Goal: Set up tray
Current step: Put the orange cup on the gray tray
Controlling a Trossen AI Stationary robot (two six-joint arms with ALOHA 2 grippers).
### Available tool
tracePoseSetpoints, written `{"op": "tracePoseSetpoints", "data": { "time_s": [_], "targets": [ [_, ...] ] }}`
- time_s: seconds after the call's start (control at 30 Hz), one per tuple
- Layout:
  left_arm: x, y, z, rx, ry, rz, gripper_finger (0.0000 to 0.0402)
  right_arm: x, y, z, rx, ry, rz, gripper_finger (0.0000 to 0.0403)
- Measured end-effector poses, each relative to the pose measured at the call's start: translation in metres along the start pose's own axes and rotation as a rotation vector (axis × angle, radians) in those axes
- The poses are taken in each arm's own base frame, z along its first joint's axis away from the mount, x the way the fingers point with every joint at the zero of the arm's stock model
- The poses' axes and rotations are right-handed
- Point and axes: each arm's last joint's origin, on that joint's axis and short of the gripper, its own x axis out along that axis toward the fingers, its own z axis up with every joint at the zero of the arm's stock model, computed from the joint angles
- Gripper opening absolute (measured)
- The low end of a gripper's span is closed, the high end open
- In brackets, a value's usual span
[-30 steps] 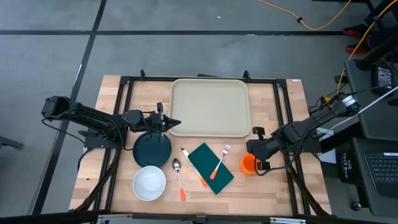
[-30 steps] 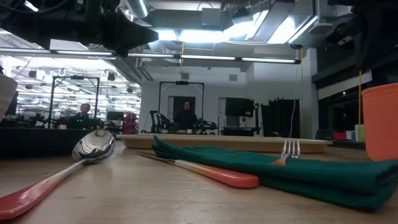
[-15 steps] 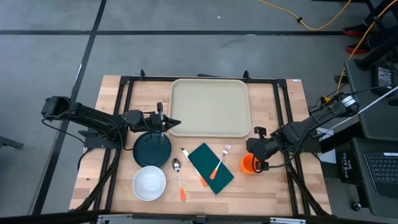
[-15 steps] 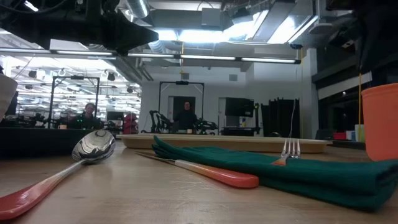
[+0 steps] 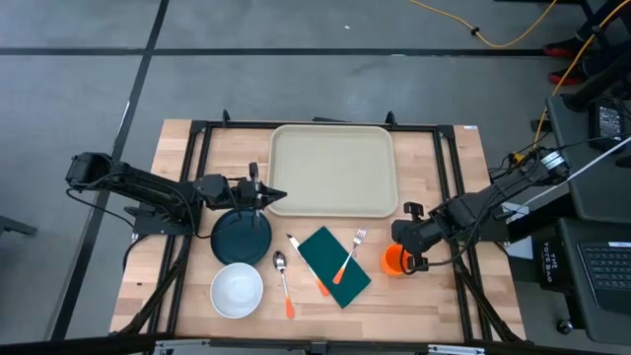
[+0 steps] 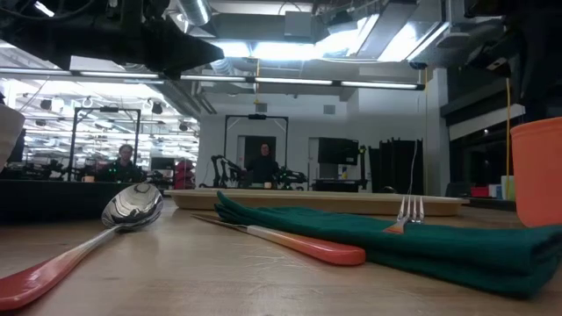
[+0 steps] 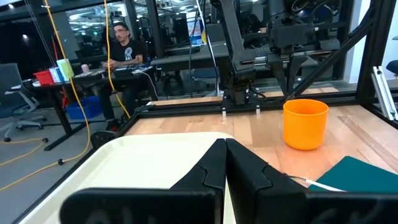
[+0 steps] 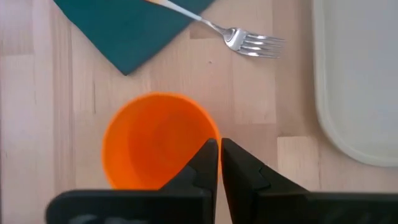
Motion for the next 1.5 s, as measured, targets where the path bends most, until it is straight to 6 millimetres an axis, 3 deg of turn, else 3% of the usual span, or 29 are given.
{"op": "tracePoseSetpoints", "data": {
  "time_s": [1.03, 1.17, 1.5],
  "targets": [
    [0.0000, 0.0000, 0.0000, 0.000, 0.000, -0.001, 0.0004, 0.0001, -0.0028, 0.0040, 0.014, -0.089, -0.108, 0.0032],
    [0.0000, 0.0000, 0.0000, 0.000, 0.000, -0.001, 0.0004, 0.0002, -0.0021, 0.0036, 0.061, -0.078, -0.084, 0.0073],
    [0.0000, -0.0001, -0.0001, -0.004, 0.001, -0.002, 0.0004, 0.0002, -0.0035, 0.0015, 0.037, -0.060, -0.104, 0.0227]
  ]
}}
